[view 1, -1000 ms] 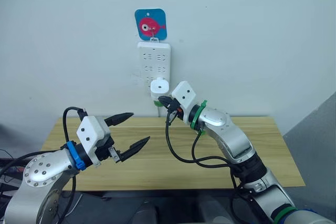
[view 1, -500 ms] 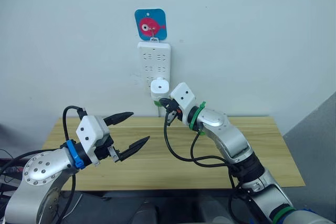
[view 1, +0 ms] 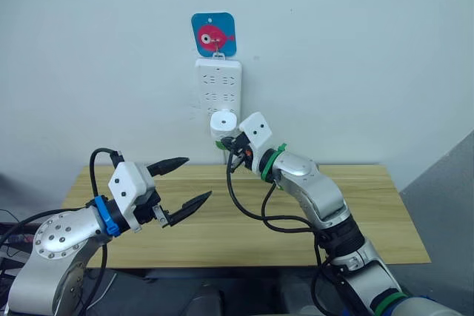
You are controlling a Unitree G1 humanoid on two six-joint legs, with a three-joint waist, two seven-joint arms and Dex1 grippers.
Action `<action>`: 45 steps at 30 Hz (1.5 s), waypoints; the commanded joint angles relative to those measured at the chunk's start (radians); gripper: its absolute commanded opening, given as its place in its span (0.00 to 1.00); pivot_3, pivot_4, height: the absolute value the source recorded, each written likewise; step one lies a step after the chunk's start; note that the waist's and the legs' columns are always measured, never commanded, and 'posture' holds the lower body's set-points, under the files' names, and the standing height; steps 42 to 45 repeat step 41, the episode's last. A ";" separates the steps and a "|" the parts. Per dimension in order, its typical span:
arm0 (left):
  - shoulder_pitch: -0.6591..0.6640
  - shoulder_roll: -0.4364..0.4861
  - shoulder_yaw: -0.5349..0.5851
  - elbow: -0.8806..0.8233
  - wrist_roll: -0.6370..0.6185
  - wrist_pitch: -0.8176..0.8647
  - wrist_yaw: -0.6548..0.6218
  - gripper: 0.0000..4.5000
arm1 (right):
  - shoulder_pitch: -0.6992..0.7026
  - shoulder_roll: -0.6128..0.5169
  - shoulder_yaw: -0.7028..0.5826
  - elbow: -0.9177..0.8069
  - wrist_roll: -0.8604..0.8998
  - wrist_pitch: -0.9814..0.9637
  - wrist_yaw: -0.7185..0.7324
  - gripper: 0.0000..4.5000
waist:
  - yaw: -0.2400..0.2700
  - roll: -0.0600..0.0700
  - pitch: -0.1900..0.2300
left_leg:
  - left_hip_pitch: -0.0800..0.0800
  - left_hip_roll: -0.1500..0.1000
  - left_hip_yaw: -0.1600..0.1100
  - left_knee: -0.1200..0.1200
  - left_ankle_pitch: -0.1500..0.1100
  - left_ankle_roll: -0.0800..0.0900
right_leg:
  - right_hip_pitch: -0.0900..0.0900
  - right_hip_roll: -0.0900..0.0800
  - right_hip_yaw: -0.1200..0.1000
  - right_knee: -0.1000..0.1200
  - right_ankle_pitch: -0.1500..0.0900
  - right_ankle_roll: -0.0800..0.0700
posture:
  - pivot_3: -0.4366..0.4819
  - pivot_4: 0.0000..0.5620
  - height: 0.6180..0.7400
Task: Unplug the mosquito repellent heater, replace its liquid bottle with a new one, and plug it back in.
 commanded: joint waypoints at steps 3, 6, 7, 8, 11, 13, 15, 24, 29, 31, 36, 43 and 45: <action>-0.005 0.005 0.002 0.001 0.005 -0.030 -0.007 1.00 | -0.023 -0.005 -0.059 -0.042 0.012 0.002 -0.032 0.00 | 0.000 0.000 0.000 | 0.000 0.000 0.000 0.000 0.000 0.000 | 0.000 0.000 0.000 0.000 0.000 0.001 | 0.43 0.12 0.94; -0.003 0.004 0.007 0.014 0.007 -0.036 -0.009 1.00 | -0.007 -0.030 -0.029 -0.105 0.059 0.021 0.042 0.00 | 0.000 0.000 0.000 | 0.000 0.000 0.000 0.000 0.000 0.000 | 0.000 0.000 0.000 0.000 -0.001 0.001 | 0.42 0.11 0.94; -0.002 0.004 0.009 0.018 0.008 -0.038 -0.010 1.00 | -0.004 -0.039 -0.021 -0.119 0.068 0.021 0.061 0.00 | 0.001 0.000 0.000 | 0.000 0.000 0.000 0.000 0.000 0.000 | 0.000 0.000 0.000 0.000 -0.001 0.001 | 0.42 0.11 0.94; 0.000 0.004 0.013 0.022 0.007 -0.039 -0.011 1.00 | 0.001 -0.056 -0.013 -0.141 0.072 0.027 0.077 0.00 | 0.000 0.000 0.000 | -0.001 0.000 0.000 0.000 0.000 0.000 | 0.000 0.000 0.000 -0.001 -0.001 0.001 | 0.42 0.11 0.94; 0.006 0.006 0.022 0.041 0.007 -0.051 -0.019 1.00 | 0.013 -0.121 0.013 -0.202 0.081 0.031 0.137 0.00 | 0.000 0.000 0.000 | -0.001 0.000 0.000 -0.001 0.000 0.000 | -0.001 0.000 0.000 -0.001 0.000 0.001 | 0.42 0.10 0.94; 0.010 0.011 0.032 0.057 0.015 -0.062 -0.021 1.00 | 0.018 -0.179 0.038 -0.249 0.092 0.023 0.199 0.00 | 0.000 0.000 0.000 | -0.001 0.000 0.000 -0.001 0.000 0.000 | -0.001 0.000 0.000 -0.001 0.000 0.000 | 0.42 0.10 0.94; 0.006 0.017 0.043 0.078 0.024 -0.074 -0.018 1.00 | 0.027 -0.239 0.053 -0.290 0.097 0.014 0.249 0.00 | 0.000 0.000 0.000 | -0.001 0.000 0.000 -0.001 0.000 0.000 | -0.001 0.000 -0.001 -0.001 -0.001 0.000 | 0.42 0.09 0.94; 0.014 0.194 0.166 0.263 -0.001 -0.026 -0.166 1.00 | 0.095 -0.589 -0.143 -0.395 0.150 0.008 0.410 0.36 | 0.003 -0.003 -0.003 | -0.001 0.000 0.001 -0.001 0.000 0.000 | -0.001 -0.001 -0.001 -0.001 -0.003 0.003 | 0.43 0.04 0.94; -0.024 0.288 0.160 0.363 0.012 -0.012 -0.246 1.00 | 0.189 -0.840 -0.248 -0.396 0.176 -0.070 0.583 0.76 | 0.006 -0.004 -0.006 | -0.001 0.000 0.001 -0.001 0.000 0.000 | -0.001 -0.001 -0.002 -0.001 -0.003 0.002 | 0.43 0.01 0.94; -0.030 0.306 0.144 0.373 0.021 0.002 -0.258 1.00 | 0.247 -0.930 -0.273 -0.367 0.140 -0.167 0.633 0.92 | 0.007 -0.004 -0.007 | -0.001 0.000 0.001 -0.001 0.000 0.000 | -0.001 -0.002 -0.002 -0.002 -0.003 0.002 | 0.42 0.01 0.94; -0.039 0.296 0.091 0.383 0.114 -0.015 -0.203 1.00 | 0.366 -1.051 -0.333 -0.293 0.116 -0.325 0.711 0.99 | 0.003 -0.005 -0.013 | 0.000 0.000 0.003 -0.001 0.000 0.000 | 0.000 -0.002 -0.001 -0.001 -0.003 0.002 | 0.41 0.00 0.94; -0.031 0.270 0.085 0.400 0.114 -0.042 -0.216 1.00 | 0.390 -1.054 -0.382 -0.258 0.138 -0.348 0.720 0.99 | -0.004 -0.005 -0.020 | 0.004 0.002 0.006 0.000 0.000 0.000 | 0.001 -0.002 0.000 0.000 -0.003 0.002 | 0.40 0.00 0.94; -0.031 0.270 0.085 0.400 0.114 -0.042 -0.216 1.00 | 0.390 -1.054 -0.382 -0.258 0.138 -0.348 0.720 0.99 | -0.004 -0.005 -0.020 | 0.004 0.002 0.006 0.000 0.000 0.000 | 0.001 -0.002 0.000 0.000 -0.003 0.002 | 0.40 0.00 0.94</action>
